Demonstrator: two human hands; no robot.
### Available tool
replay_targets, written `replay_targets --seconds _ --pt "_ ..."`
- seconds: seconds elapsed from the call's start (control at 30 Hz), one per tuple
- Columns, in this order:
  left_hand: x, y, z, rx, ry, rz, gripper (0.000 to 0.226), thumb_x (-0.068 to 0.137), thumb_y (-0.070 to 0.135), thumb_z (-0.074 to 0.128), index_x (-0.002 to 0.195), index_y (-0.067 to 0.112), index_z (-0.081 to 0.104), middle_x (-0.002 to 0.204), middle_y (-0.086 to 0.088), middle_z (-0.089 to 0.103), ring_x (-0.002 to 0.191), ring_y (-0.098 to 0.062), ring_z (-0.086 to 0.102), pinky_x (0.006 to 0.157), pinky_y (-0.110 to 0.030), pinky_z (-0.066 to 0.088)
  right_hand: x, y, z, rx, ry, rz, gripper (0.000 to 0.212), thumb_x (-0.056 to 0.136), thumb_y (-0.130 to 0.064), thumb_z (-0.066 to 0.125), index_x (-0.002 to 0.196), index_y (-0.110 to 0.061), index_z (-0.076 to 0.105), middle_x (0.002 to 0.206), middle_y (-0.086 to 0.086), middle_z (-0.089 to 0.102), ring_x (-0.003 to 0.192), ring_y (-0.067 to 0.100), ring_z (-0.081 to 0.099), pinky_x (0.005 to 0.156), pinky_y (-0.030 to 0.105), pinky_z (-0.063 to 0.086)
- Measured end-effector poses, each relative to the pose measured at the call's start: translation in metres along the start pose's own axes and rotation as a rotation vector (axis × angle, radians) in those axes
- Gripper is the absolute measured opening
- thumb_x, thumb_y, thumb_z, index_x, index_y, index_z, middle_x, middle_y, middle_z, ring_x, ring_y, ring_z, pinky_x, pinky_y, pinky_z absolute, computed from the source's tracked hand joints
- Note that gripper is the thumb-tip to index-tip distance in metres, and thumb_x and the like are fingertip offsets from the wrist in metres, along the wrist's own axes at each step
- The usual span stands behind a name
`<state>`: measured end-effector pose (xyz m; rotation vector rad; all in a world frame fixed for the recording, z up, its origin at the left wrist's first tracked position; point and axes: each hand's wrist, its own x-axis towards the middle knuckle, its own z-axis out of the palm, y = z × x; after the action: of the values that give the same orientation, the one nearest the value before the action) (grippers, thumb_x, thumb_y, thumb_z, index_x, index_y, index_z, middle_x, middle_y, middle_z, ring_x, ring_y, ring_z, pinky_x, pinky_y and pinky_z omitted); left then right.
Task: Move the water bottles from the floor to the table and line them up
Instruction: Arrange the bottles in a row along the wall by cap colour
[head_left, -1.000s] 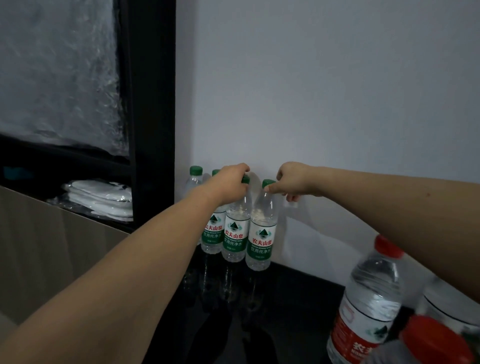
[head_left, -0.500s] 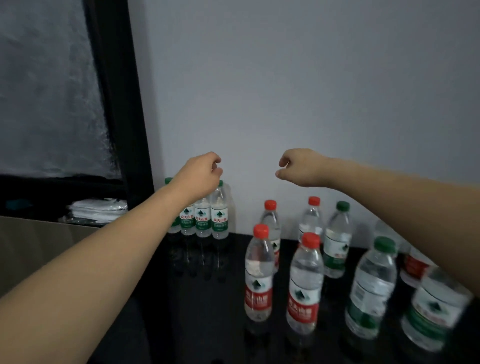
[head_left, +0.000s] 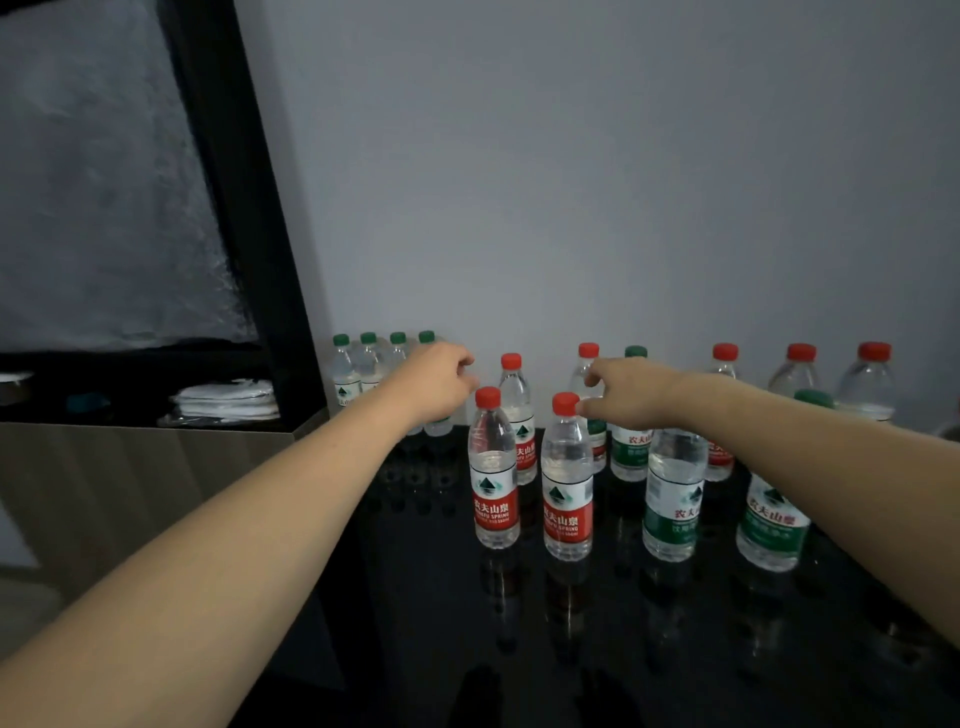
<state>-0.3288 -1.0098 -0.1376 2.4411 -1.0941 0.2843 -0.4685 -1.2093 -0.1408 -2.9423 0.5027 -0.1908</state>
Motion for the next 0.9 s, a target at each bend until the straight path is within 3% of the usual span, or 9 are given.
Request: replay_targets --seconds 0.07,0.13,0.23,0.33,0.4,0.5,0.67,0.9 --pt "0.004 -0.001 0.015 0.040 -0.046 -0.027 0.039 0.099 0.025 0.056 0.133 0.006 0.058 0.133 -0.012 0.060 0.114 -0.025 0.059 0.095 -0.035 0.045 0.008 -0.001 0.008 0.000 0.004 -0.013 0.061 0.092 -0.052 0.050 0.138 -0.012 0.043 0.134 0.010 0.053 0.117 0.028 0.052 0.094 0.038 0.043" --pt "0.011 -0.004 0.028 0.080 -0.097 -0.035 0.029 0.098 0.026 0.056 0.118 0.007 0.065 0.119 -0.015 0.065 0.098 -0.024 0.061 0.079 -0.033 0.048 0.018 -0.003 0.014 -0.002 -0.018 -0.025 0.060 0.092 -0.055 0.048 0.134 -0.013 0.045 0.130 0.010 0.054 0.113 0.027 0.053 0.092 0.038 0.044" --pt "0.023 -0.011 0.040 0.099 -0.137 -0.020 0.020 0.097 0.028 0.058 0.097 0.010 0.068 0.090 -0.007 0.067 0.079 -0.022 0.064 0.066 -0.034 0.051 0.036 -0.005 0.025 -0.056 -0.067 -0.047 0.048 0.091 -0.059 0.047 0.108 -0.014 0.052 0.113 0.009 0.058 0.099 0.024 0.054 0.085 0.038 0.047" --pt "0.030 -0.015 0.045 0.090 -0.128 -0.001 0.020 0.096 0.031 0.061 0.091 0.013 0.070 0.077 -0.002 0.067 0.065 -0.017 0.062 0.056 -0.029 0.045 0.051 -0.005 0.034 -0.079 -0.083 -0.061 0.043 0.090 -0.059 0.049 0.094 -0.016 0.048 0.096 0.005 0.056 0.089 0.022 0.055 0.079 0.036 0.048" --pt "0.034 -0.017 0.046 0.088 -0.113 0.013 0.021 0.094 0.032 0.064 0.094 0.012 0.071 0.081 -0.003 0.069 0.072 -0.019 0.065 0.061 -0.033 0.050 0.058 -0.005 0.034 -0.078 -0.079 -0.069 0.043 0.089 -0.059 0.051 0.089 -0.017 0.048 0.087 0.001 0.053 0.084 0.020 0.054 0.073 0.034 0.046" --pt "0.037 -0.016 0.046 0.068 -0.098 0.030 0.027 0.089 0.031 0.069 0.104 0.009 0.071 0.096 -0.006 0.072 0.087 -0.021 0.068 0.081 -0.042 0.057 0.066 -0.007 0.033 -0.100 -0.079 -0.082 0.041 0.087 -0.060 0.053 0.078 -0.022 0.043 0.080 -0.004 0.048 0.074 0.013 0.050 0.067 0.031 0.041" --pt "0.038 -0.015 0.050 0.042 -0.118 0.030 0.017 0.086 0.028 0.072 0.094 0.013 0.071 0.086 0.000 0.069 0.075 -0.015 0.065 0.072 -0.037 0.058 0.066 -0.008 0.035 -0.107 -0.073 -0.101 0.039 0.088 -0.057 0.054 0.074 -0.023 0.040 0.081 -0.003 0.048 0.070 0.011 0.048 0.062 0.029 0.039" --pt "0.017 -0.008 0.039 0.074 -0.082 -0.007 0.015 0.086 0.026 0.074 0.089 0.014 0.065 0.087 -0.001 0.064 0.076 -0.015 0.061 0.069 -0.036 0.056 0.036 -0.014 0.018 -0.217 -0.071 -0.176 0.036 0.089 -0.052 0.055 0.098 -0.018 0.050 0.093 -0.001 0.051 0.086 0.018 0.052 0.070 0.030 0.040"
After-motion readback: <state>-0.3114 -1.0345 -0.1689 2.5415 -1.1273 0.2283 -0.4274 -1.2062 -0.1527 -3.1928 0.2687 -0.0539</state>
